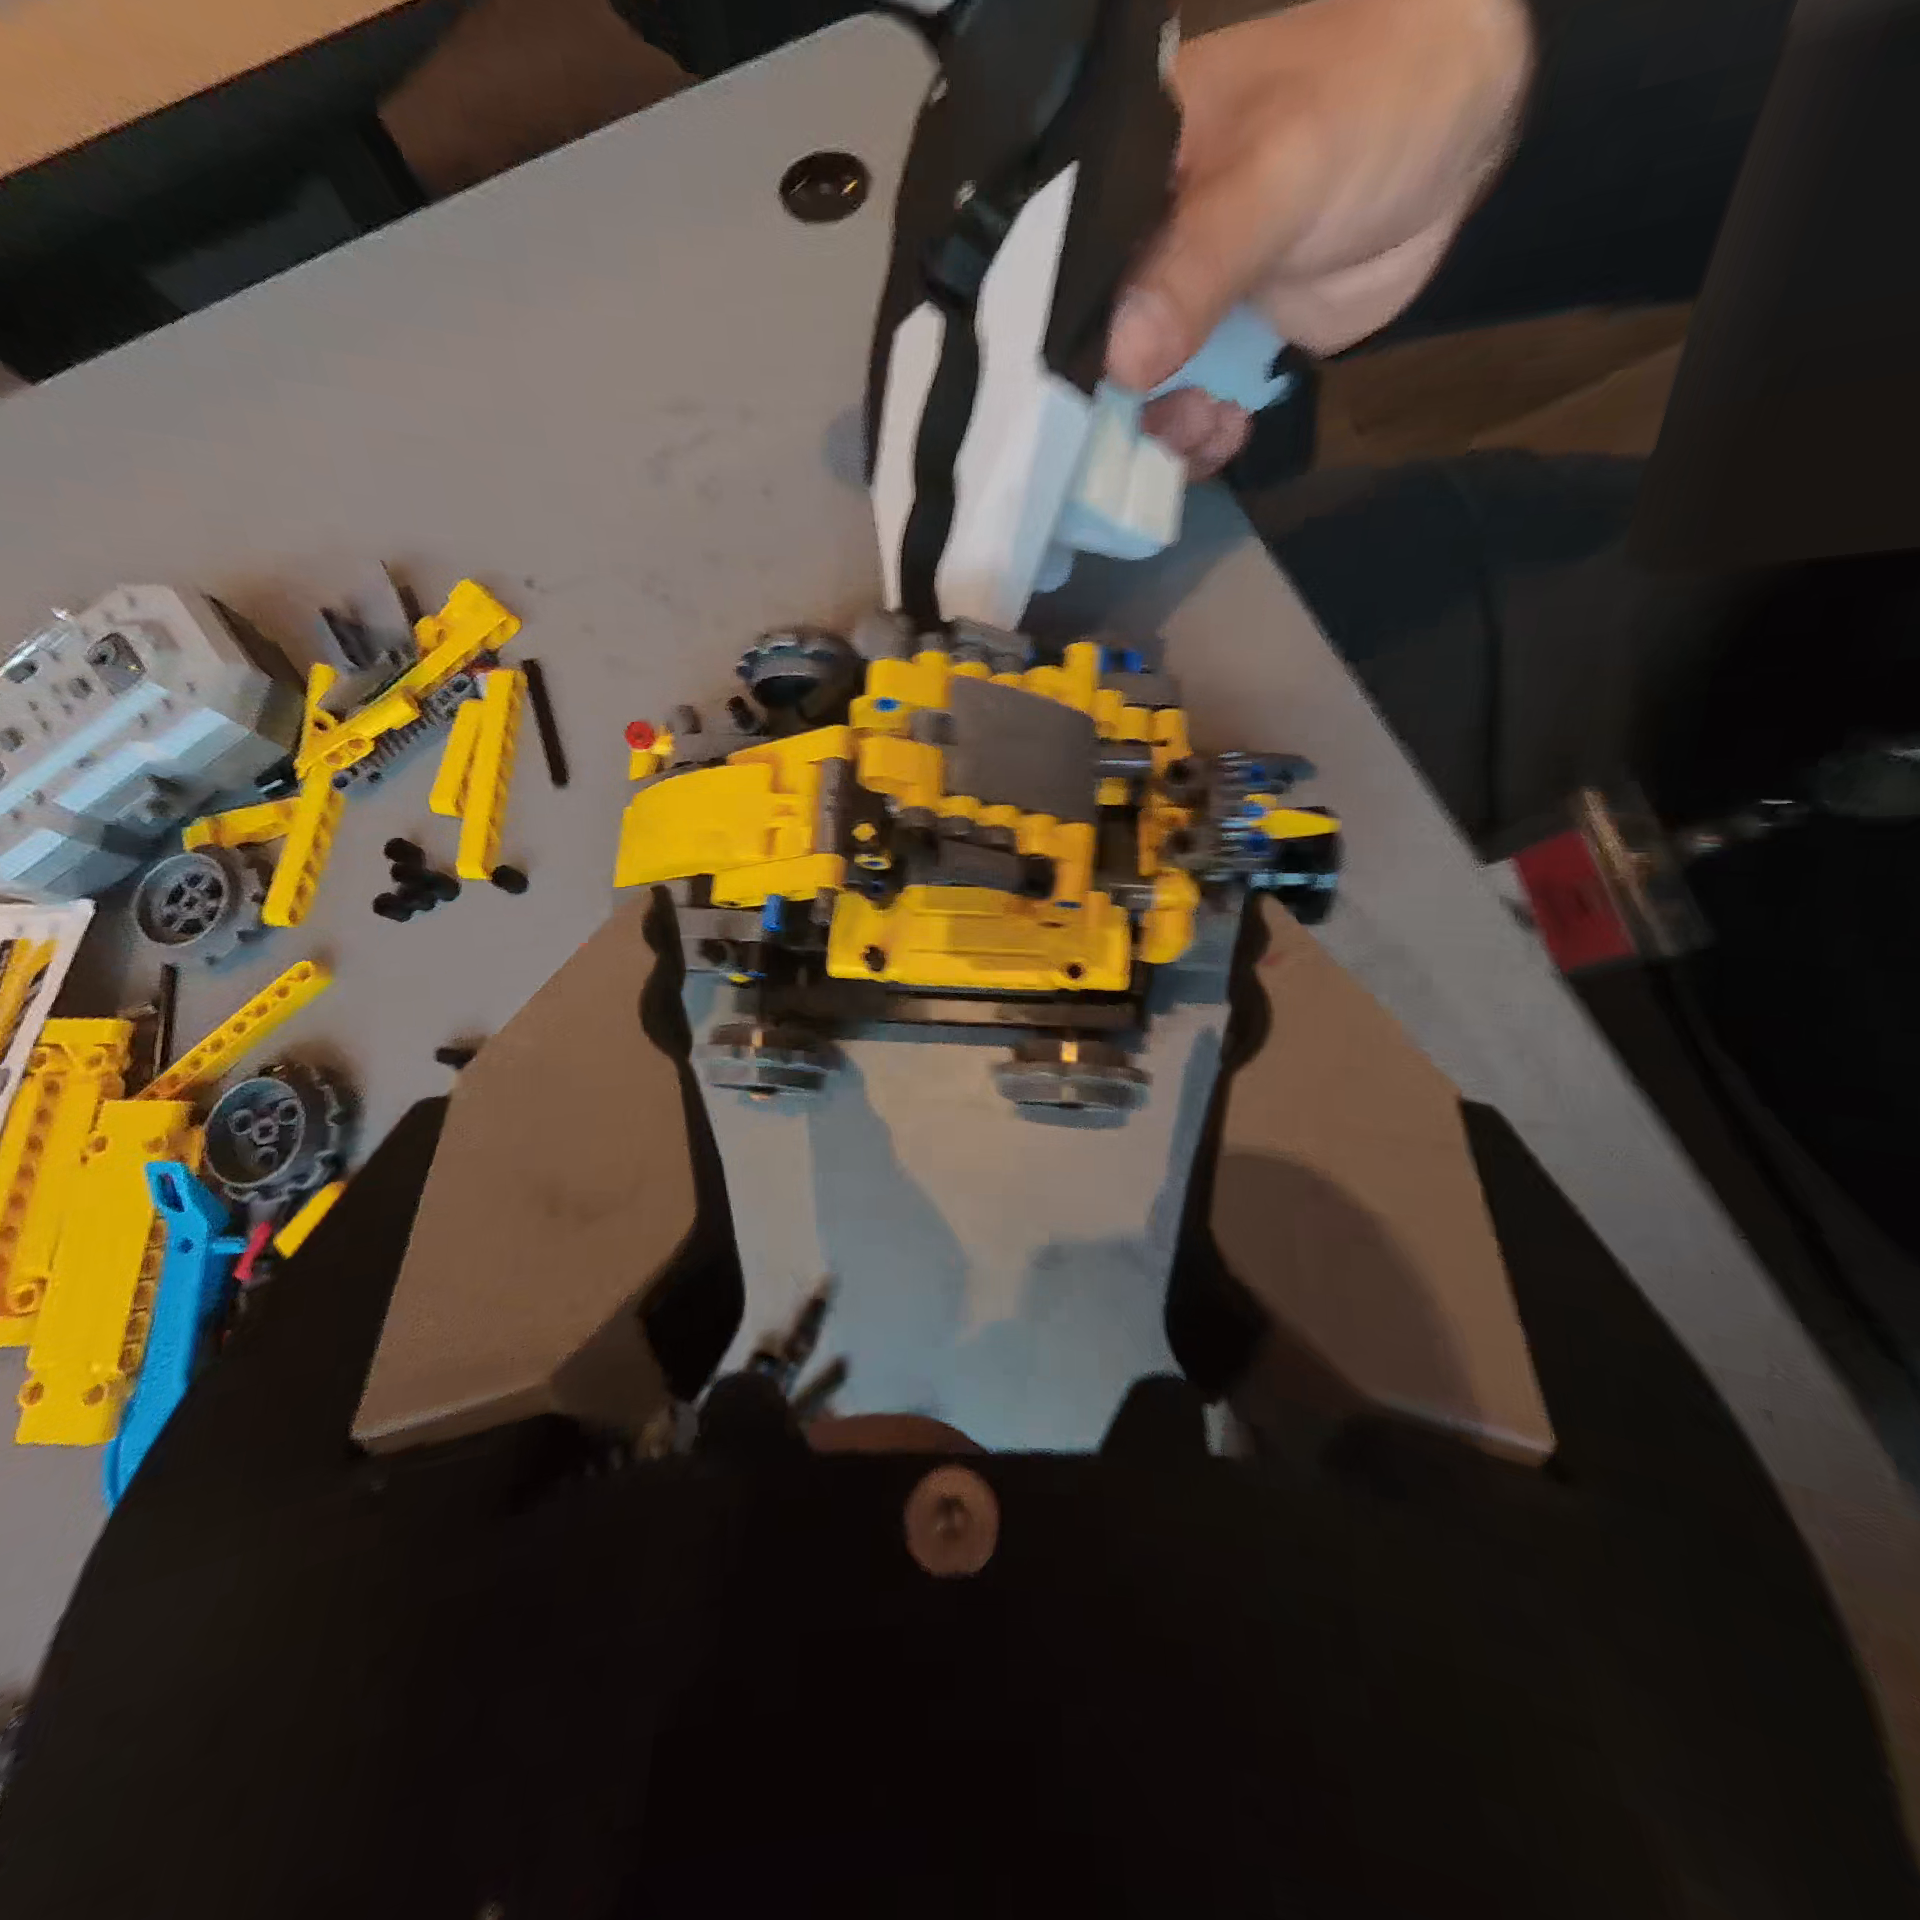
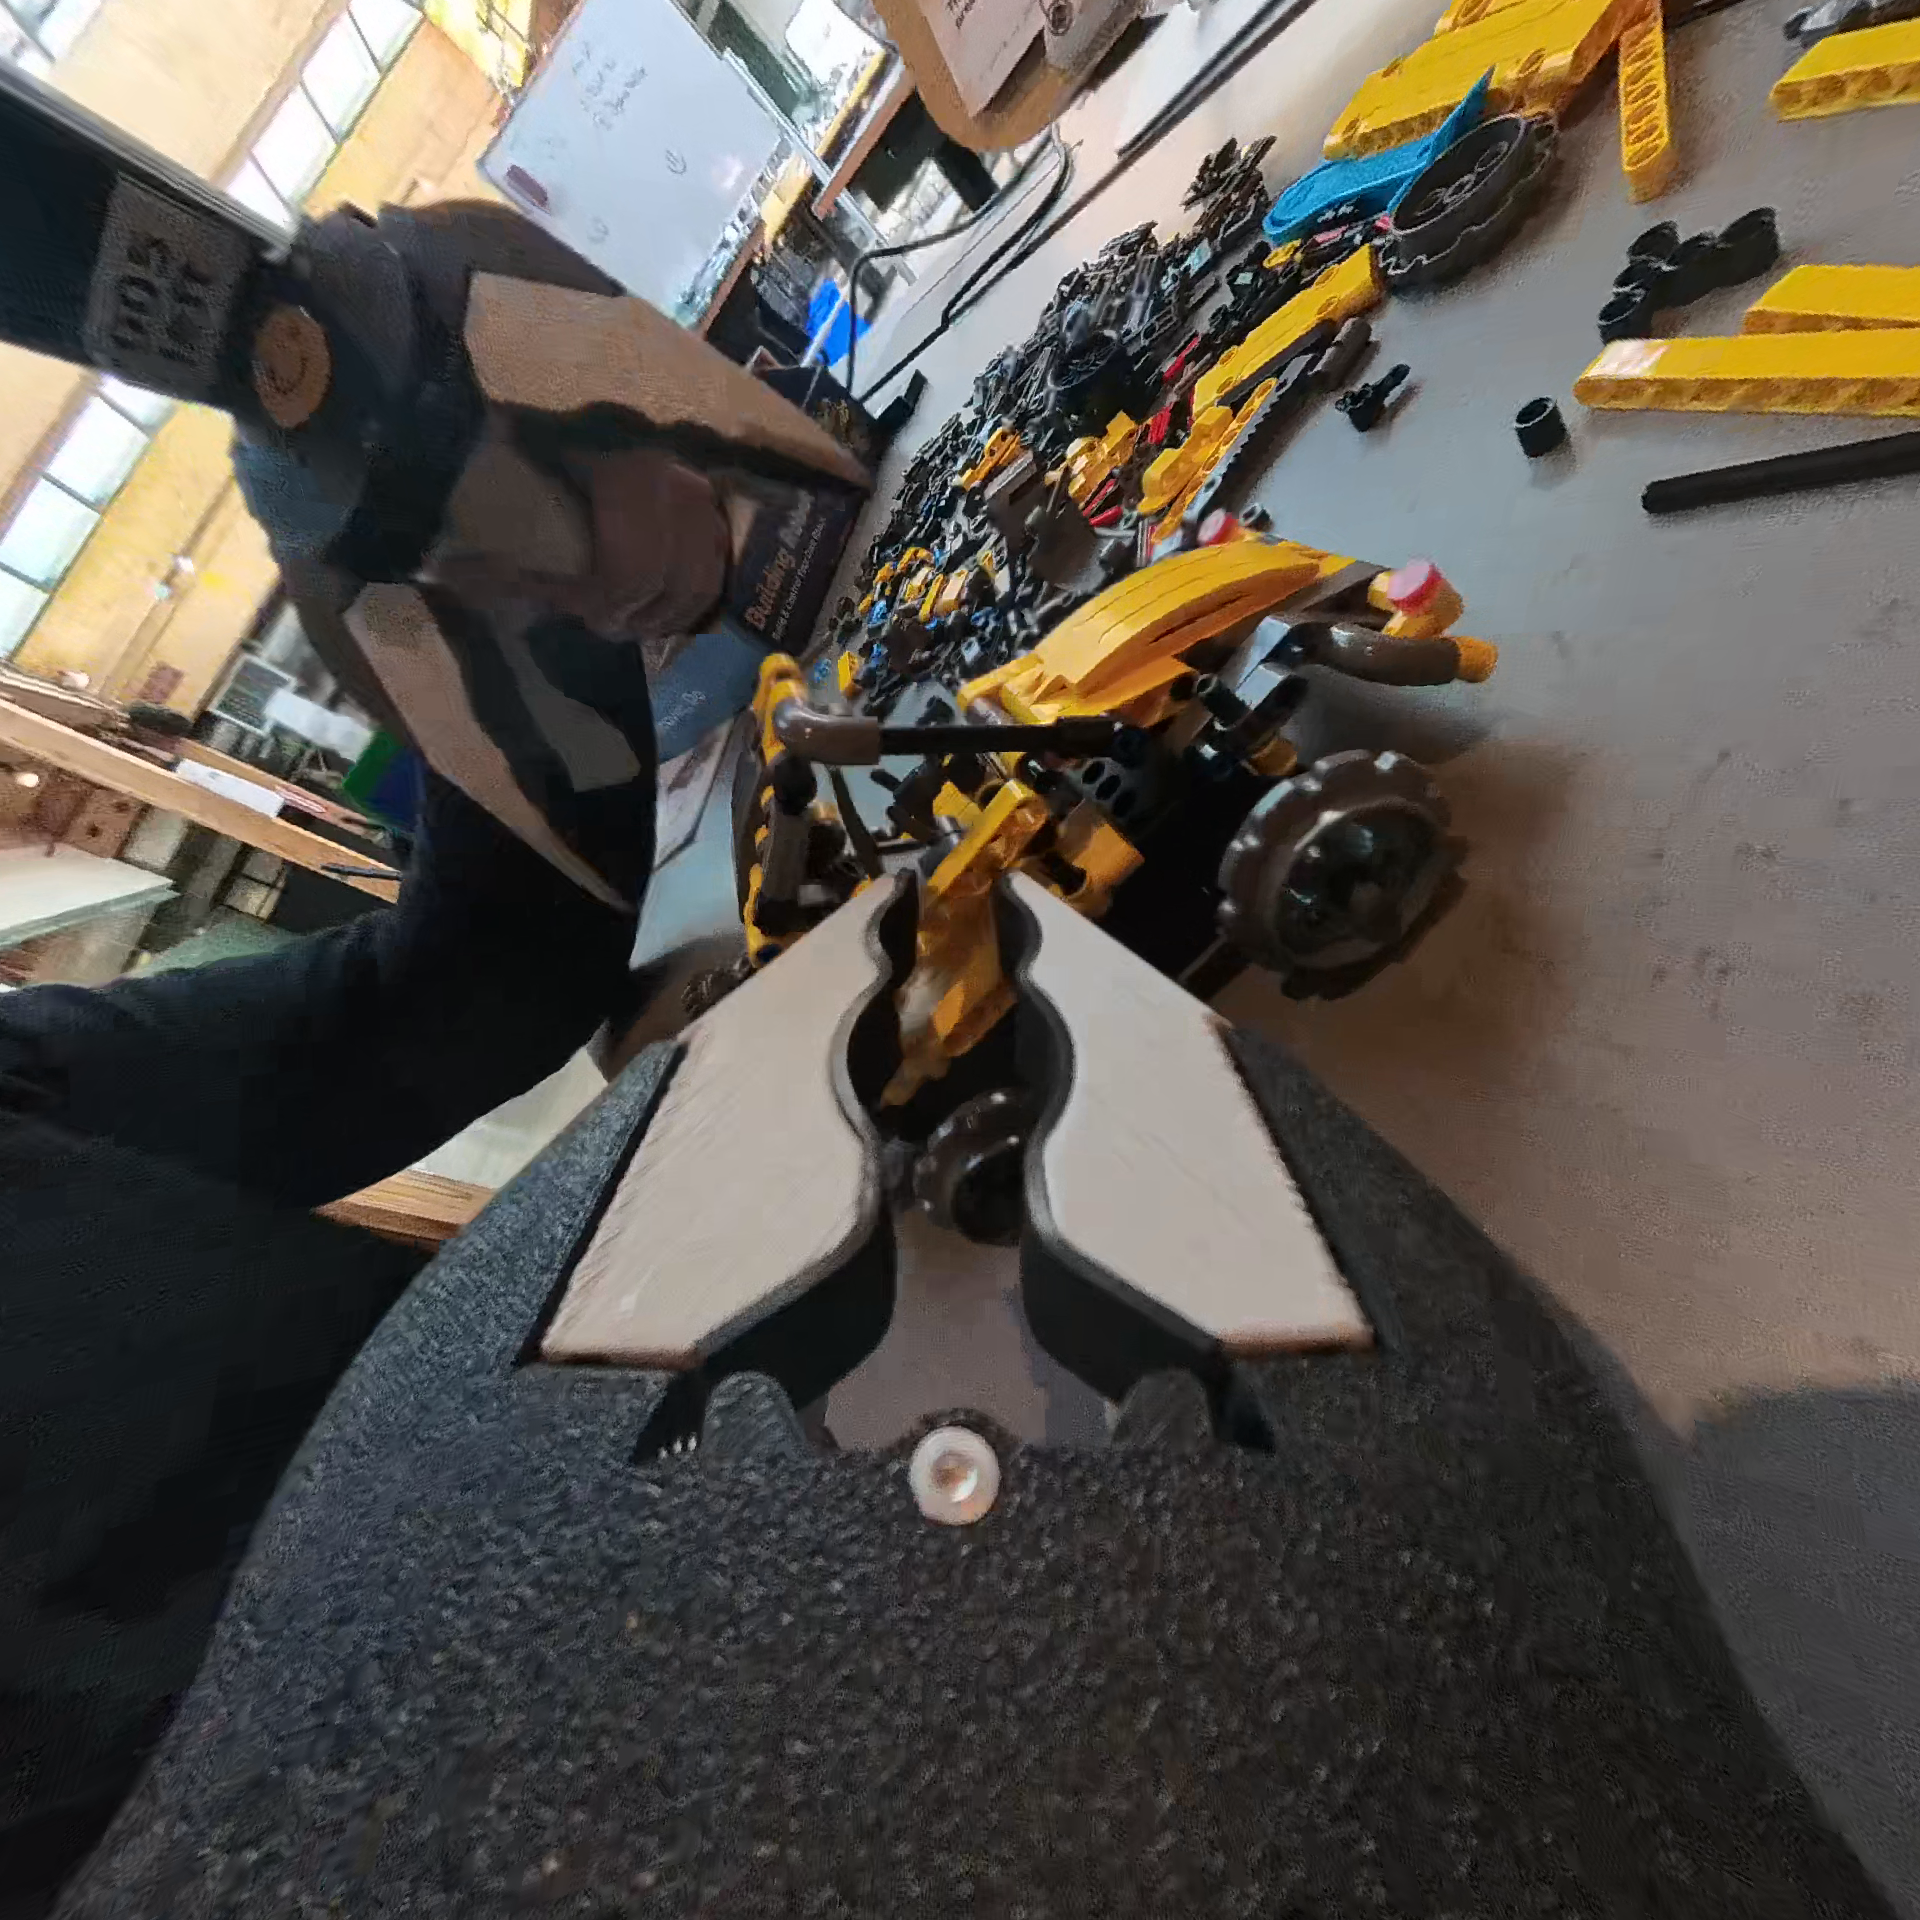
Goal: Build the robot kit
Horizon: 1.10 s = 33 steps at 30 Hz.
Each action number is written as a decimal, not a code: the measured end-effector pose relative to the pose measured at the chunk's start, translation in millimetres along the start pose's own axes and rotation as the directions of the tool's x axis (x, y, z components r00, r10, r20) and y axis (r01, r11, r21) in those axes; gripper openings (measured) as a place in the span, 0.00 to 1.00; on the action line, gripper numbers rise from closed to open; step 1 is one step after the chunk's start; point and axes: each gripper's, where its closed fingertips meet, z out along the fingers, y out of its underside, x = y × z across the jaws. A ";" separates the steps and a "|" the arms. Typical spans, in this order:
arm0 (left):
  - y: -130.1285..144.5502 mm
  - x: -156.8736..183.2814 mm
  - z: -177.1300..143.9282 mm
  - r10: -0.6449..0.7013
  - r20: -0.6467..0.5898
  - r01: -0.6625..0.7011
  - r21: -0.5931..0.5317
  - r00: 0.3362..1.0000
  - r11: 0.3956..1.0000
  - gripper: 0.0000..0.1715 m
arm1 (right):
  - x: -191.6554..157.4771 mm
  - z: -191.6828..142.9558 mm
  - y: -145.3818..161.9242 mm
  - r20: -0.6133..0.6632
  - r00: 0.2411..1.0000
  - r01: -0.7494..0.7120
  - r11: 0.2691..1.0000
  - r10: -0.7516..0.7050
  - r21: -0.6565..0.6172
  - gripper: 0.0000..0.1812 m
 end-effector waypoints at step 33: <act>6.0 11.3 36.5 0.079 -0.156 -0.059 0.133 0.985 0.989 0.38 | 0.5 7.1 -0.9 0.102 0.963 -0.257 0.964 0.250 0.064 0.02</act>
